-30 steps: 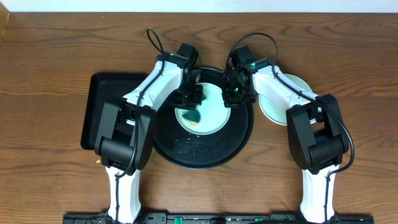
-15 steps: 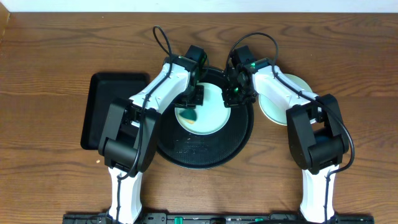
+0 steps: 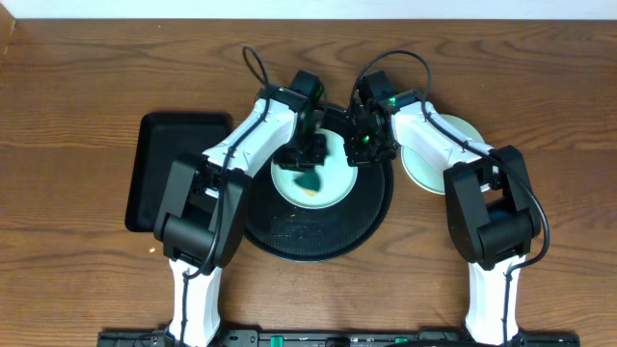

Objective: Clean dirty plates on tray and stack at the side
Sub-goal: 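Scrub the light-blue plate surface with the sponge in the left gripper, then retract the left gripper with sponge over the small black tray, then lift the light-blue plate with the right gripper and carry it right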

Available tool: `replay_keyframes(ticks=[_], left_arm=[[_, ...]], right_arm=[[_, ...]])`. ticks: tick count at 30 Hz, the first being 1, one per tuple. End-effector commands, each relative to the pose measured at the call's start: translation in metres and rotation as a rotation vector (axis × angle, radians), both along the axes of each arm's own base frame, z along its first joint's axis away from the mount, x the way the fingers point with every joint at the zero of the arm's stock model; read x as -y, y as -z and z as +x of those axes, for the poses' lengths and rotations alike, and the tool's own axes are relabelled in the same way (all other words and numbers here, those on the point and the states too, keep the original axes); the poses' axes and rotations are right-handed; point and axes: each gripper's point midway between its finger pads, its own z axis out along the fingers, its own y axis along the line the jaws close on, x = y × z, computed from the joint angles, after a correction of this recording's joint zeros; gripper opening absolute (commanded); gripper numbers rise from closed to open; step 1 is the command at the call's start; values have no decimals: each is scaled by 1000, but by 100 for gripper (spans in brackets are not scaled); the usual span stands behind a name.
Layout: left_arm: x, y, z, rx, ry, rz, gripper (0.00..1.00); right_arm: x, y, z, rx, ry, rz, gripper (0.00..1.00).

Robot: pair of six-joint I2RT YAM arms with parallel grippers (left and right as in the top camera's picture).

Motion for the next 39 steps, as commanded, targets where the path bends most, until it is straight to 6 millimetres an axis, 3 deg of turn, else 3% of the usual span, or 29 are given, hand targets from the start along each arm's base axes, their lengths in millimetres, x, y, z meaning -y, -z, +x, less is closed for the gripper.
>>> replay_keyframes(ticks=[1, 5, 8, 11, 14, 15, 17, 22, 26, 30, 39], left_arm=[[27, -10, -10, -26, 112, -178, 8], [-1, -15, 16, 30, 32, -103, 8], [-43, -30, 44, 80, -111, 13, 7], [-88, -59, 64, 136, -222, 120, 7], [-121, -93, 78, 201, -296, 151, 7], [-136, -110, 84, 239, -338, 140, 7], [-154, -127, 86, 276, -381, 134, 8], [-194, -154, 83, 322, -474, 134, 7], [-214, -155, 79, 307, -517, 144, 7], [-219, -148, 74, 280, -529, 152, 7], [-219, -145, 71, 265, -527, 155, 7]], right_arm=[[1, 30, -22, -70, -29, -53, 1], [1, 29, -22, -71, -28, -53, 1], [-2, 28, -23, -76, -30, -36, 1], [-12, 23, -25, -84, -57, 23, 1], [-16, 12, -22, -62, -62, 42, 1], [-15, 2, -17, -30, -60, 38, 1], [-12, -12, -10, 21, -54, 22, 1], [5, -58, 9, 190, -24, -68, 1], [22, -107, 23, 386, 11, -194, 1], [30, -154, 29, 577, 44, -327, 1], [5, -225, 16, 926, -15, -603, 1]])
